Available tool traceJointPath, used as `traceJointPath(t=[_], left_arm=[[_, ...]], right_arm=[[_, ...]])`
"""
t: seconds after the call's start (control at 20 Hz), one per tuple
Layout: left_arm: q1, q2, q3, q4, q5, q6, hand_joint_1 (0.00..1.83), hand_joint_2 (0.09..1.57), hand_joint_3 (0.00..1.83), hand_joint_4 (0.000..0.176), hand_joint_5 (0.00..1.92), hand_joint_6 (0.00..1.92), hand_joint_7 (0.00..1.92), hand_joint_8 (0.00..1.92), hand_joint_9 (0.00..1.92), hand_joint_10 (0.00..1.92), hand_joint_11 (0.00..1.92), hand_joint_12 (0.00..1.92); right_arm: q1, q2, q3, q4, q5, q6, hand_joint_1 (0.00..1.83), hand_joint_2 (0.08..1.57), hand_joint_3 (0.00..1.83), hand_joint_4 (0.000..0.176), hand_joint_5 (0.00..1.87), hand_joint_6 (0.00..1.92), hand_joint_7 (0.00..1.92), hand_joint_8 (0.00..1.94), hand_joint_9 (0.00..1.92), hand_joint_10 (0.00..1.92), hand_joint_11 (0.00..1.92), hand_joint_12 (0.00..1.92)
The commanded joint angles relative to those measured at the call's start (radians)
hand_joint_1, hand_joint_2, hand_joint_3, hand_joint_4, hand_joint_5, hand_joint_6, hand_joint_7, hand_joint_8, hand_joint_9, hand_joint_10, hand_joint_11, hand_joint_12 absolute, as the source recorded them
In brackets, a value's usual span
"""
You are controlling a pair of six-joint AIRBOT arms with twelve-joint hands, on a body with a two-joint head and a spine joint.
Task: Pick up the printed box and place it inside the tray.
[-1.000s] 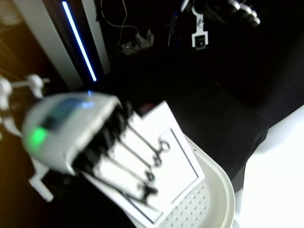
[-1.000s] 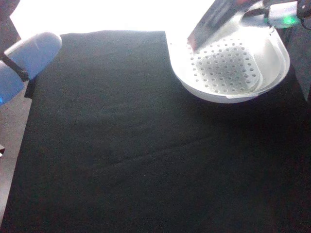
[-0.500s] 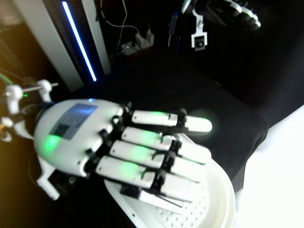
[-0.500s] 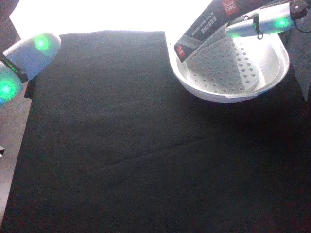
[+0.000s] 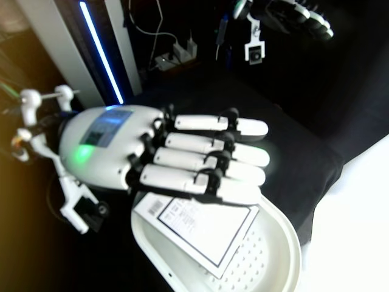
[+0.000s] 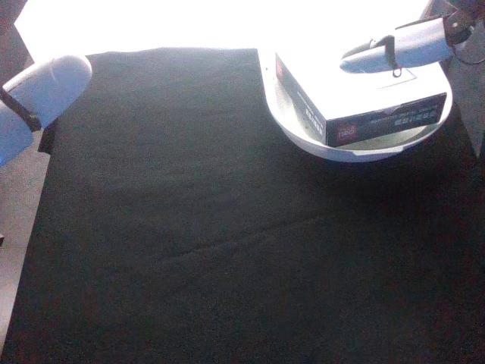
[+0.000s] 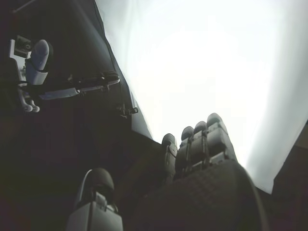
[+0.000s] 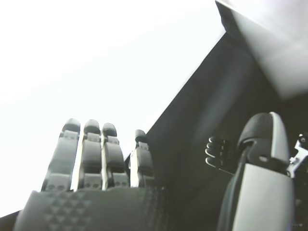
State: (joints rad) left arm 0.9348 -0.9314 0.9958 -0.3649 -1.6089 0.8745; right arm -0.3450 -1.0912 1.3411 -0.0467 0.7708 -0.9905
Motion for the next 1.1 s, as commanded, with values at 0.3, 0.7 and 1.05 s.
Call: traceJointPath(t=[0.3, 0.7, 1.05], left_arm=[[-0.003, -0.002, 0.002, 0.005, -0.115, -0.006, 0.13, 1.11, 0.00, 0.096, 0.08, 0.00, 0.04, 0.00, 0.00, 0.00, 0.00, 0.00], [-0.006, 0.013, 0.017, -0.007, -0.108, -0.006, 0.29, 0.99, 0.00, 0.152, 0.03, 0.00, 0.08, 0.00, 0.00, 0.00, 0.02, 0.02], [-0.033, 0.065, 0.001, 0.019, -0.123, 0.025, 0.50, 0.92, 0.00, 0.167, 0.01, 0.00, 0.00, 0.00, 0.00, 0.00, 0.00, 0.25]], right_arm=[[0.014, 0.017, 0.009, -0.029, 0.129, 0.098, 0.66, 0.72, 0.00, 0.176, 0.00, 0.00, 0.00, 0.00, 0.00, 0.00, 0.00, 0.00], [0.012, 0.064, -0.042, -0.054, 0.210, 0.119, 0.68, 0.73, 0.01, 0.176, 0.00, 0.00, 0.00, 0.00, 0.00, 0.00, 0.00, 0.00], [-0.022, 0.119, -0.124, -0.083, 0.368, 0.119, 0.68, 0.68, 0.00, 0.176, 0.00, 0.00, 0.00, 0.00, 0.00, 0.00, 0.06, 0.03]])
